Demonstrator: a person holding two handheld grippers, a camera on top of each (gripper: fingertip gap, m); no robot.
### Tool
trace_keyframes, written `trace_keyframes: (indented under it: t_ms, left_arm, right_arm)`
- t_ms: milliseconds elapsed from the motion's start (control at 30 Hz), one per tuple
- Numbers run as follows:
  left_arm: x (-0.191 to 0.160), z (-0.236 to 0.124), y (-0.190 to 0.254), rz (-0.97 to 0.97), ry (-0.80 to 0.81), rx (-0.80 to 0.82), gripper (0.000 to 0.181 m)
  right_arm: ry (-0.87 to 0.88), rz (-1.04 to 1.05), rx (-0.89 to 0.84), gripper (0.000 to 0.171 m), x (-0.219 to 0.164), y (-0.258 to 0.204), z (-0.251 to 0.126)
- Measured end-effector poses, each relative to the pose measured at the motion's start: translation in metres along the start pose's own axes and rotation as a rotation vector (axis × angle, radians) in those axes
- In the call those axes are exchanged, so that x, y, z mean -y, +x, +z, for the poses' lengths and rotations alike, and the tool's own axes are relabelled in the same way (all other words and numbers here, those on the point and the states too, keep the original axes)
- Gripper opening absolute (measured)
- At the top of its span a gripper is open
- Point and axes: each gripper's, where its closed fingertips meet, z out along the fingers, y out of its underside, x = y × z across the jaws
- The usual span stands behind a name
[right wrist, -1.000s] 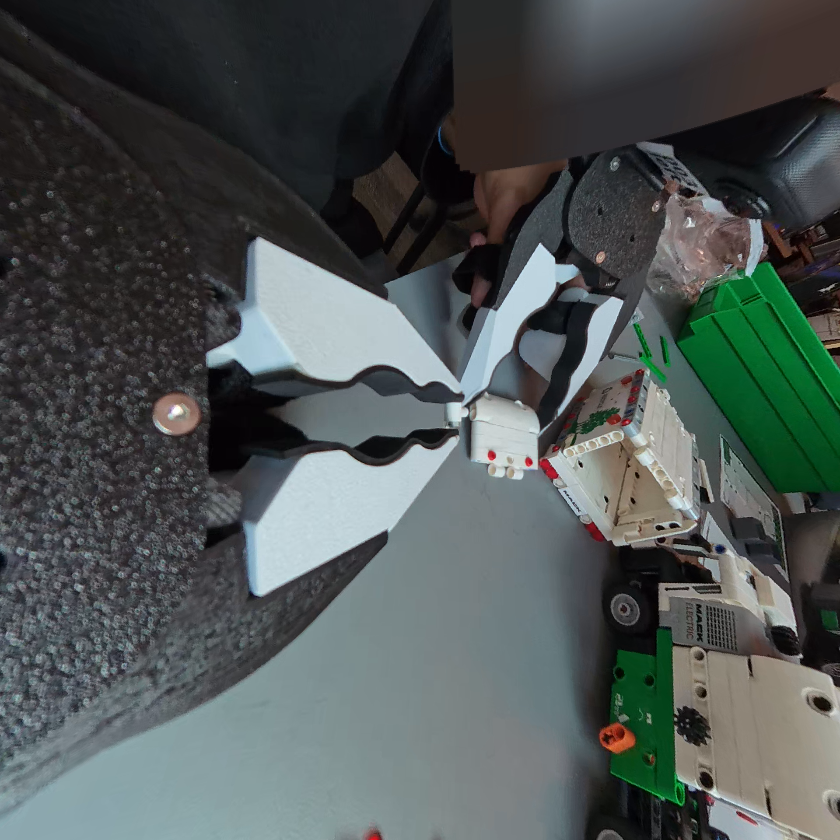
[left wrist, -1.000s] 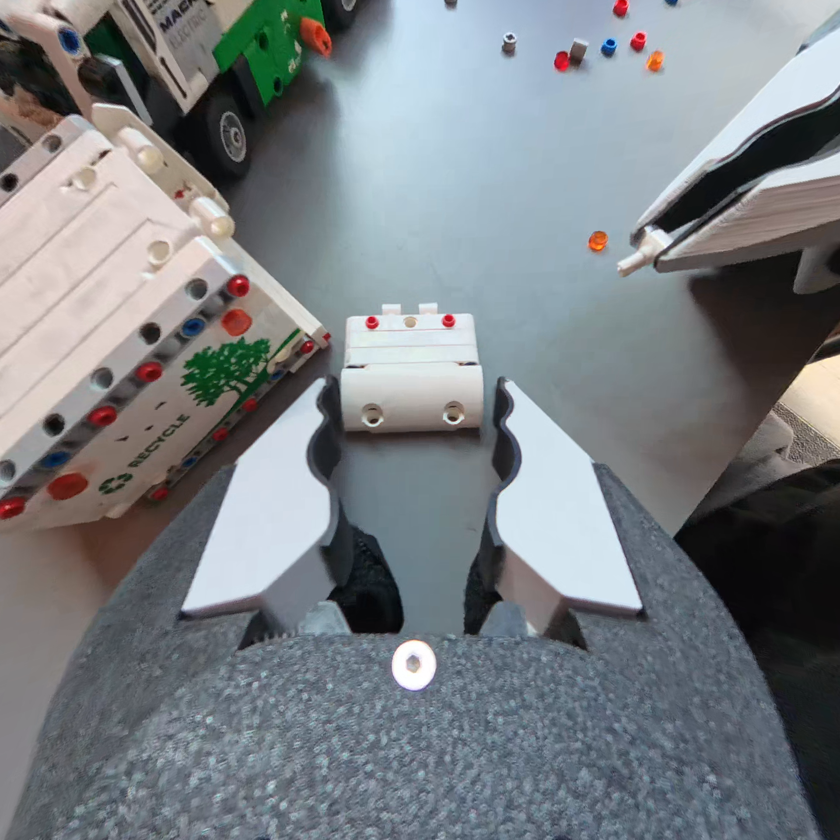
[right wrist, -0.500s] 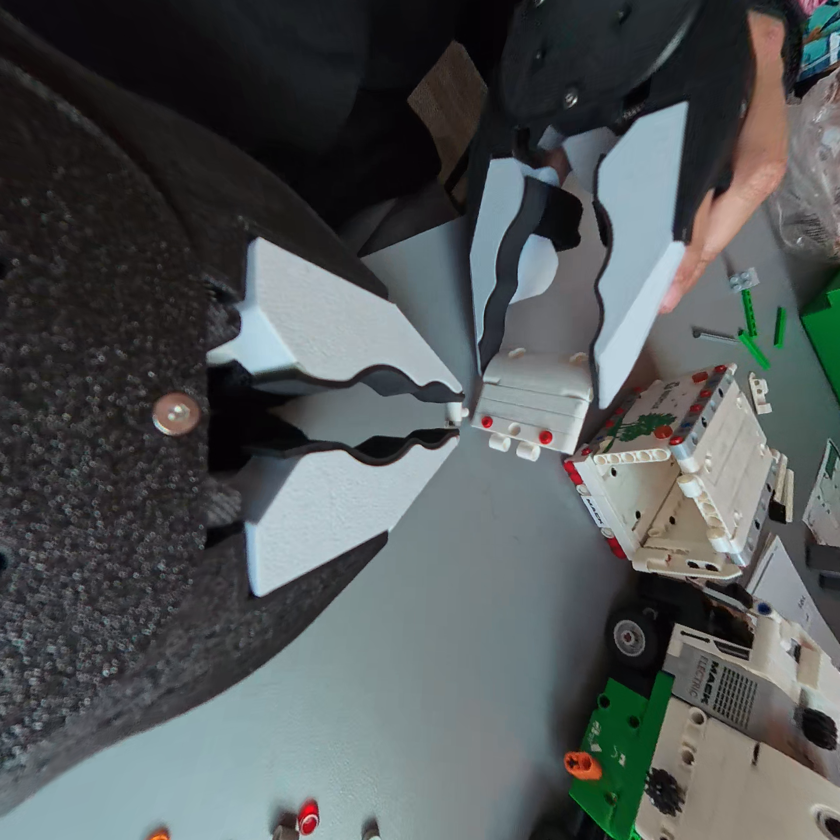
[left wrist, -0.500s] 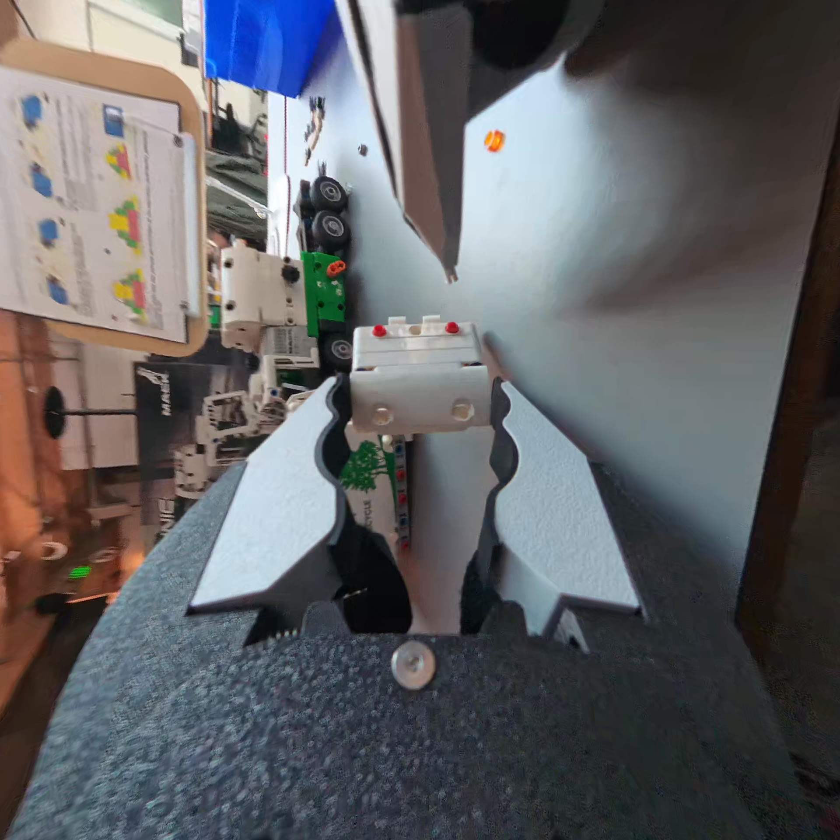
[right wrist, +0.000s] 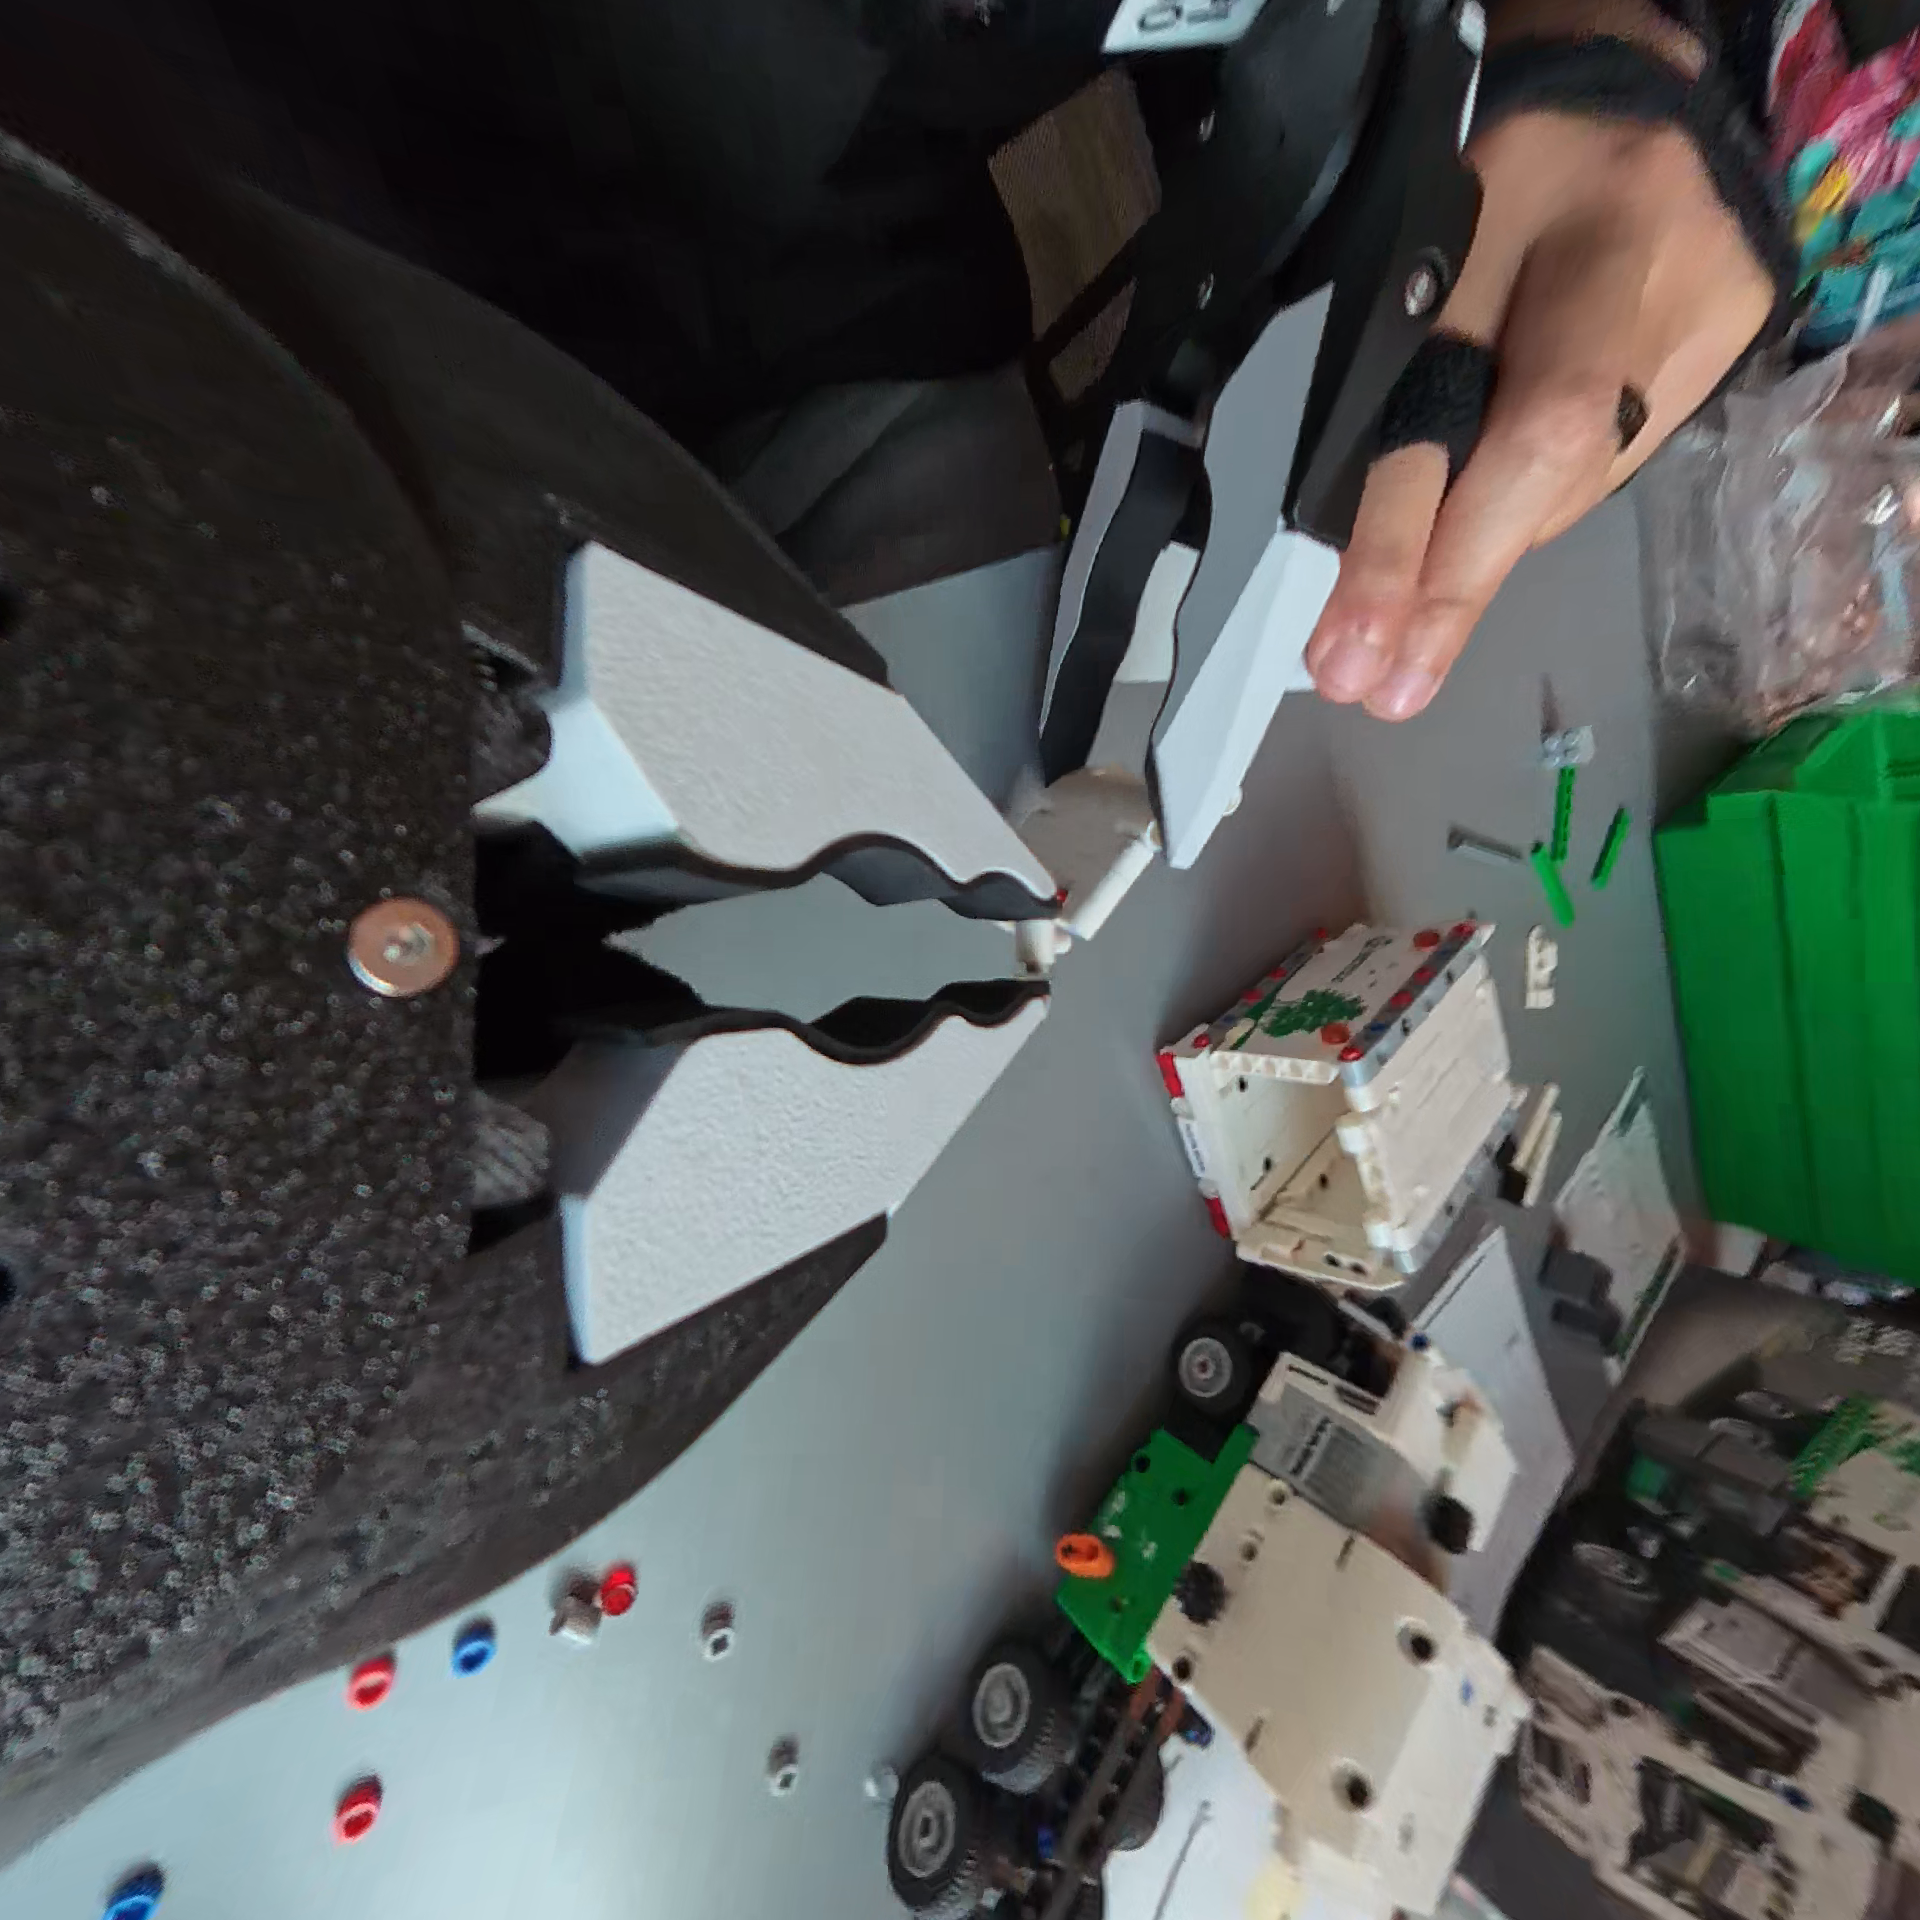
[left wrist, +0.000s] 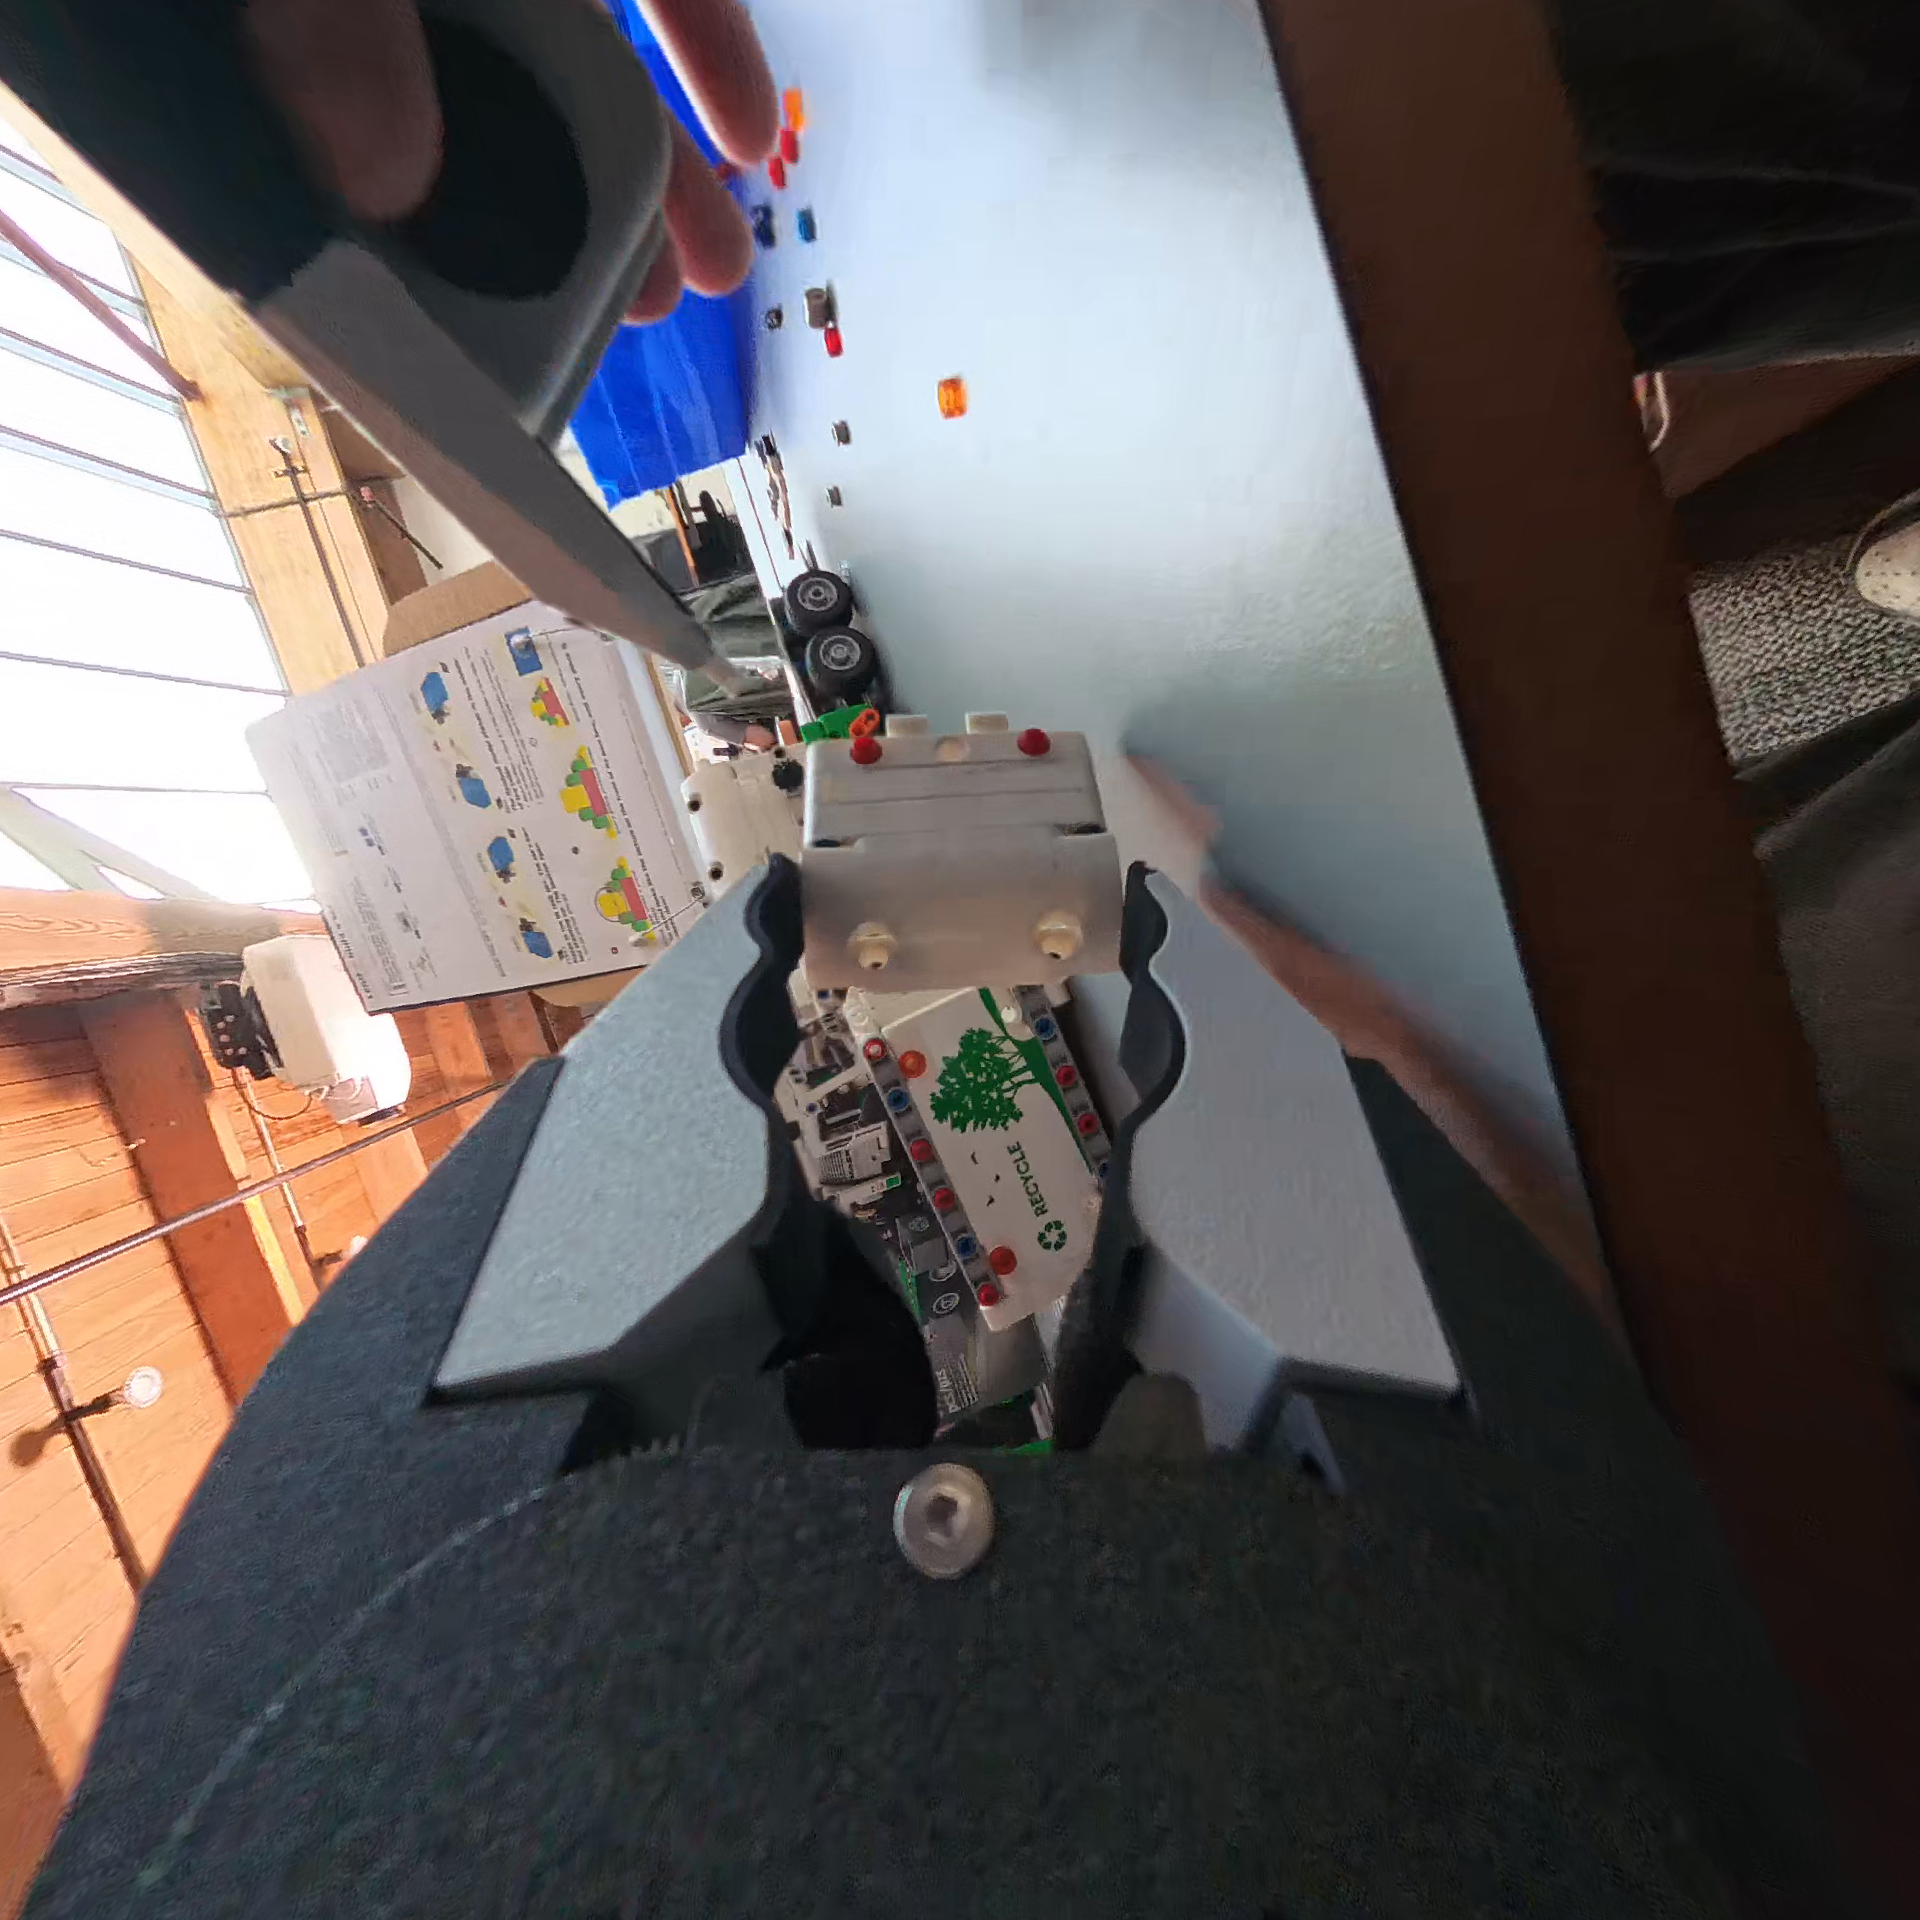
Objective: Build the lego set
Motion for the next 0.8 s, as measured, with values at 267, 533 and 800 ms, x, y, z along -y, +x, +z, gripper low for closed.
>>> trace_keyframes:
  t_ms: [267,533,800]
  left_arm:
    - [0.01,-0.002,0.005,-0.025,-0.008,-0.015,0.06]
    - [0.01,0.0,0.005,-0.066,-0.018,-0.024,0.06]
    - [0.006,0.0,0.007,-0.17,0.008,-0.05,0.059]
  right_arm:
    - [0.077,-0.029,-0.023,0.01,0.002,-0.007,0.01]
    - [0.087,-0.014,-0.07,0.01,-0.003,-0.012,0.022]
    - [0.073,-0.013,-0.082,0.01,-0.002,-0.011,0.026]
